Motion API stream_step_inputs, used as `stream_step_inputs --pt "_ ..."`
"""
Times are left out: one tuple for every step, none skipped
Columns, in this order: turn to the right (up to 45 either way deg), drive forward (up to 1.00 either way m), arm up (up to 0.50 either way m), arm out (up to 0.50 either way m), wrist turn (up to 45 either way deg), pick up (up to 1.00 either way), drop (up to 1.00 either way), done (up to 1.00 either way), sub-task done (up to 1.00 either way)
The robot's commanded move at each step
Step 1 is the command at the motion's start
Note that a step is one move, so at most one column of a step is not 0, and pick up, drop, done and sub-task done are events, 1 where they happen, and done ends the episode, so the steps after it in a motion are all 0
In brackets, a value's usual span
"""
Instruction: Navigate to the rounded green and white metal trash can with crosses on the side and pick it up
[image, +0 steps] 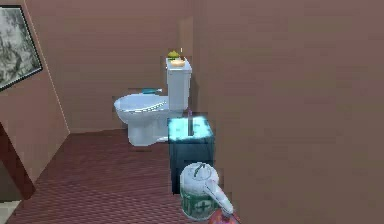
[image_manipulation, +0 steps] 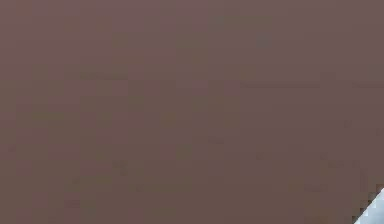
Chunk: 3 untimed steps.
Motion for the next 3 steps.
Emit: stream_step_inputs --pt "9.0 0.0 0.0 0.0 0.0 0.0 0.0 0.0 0.0" --pt "0.0 0.25 0.0 0.0 0.0 0.0 0.0 0.0 0.0" --pt "-45.0 0.0 0.0 0.0 0.0 0.0 0.0 0.0 0.0"
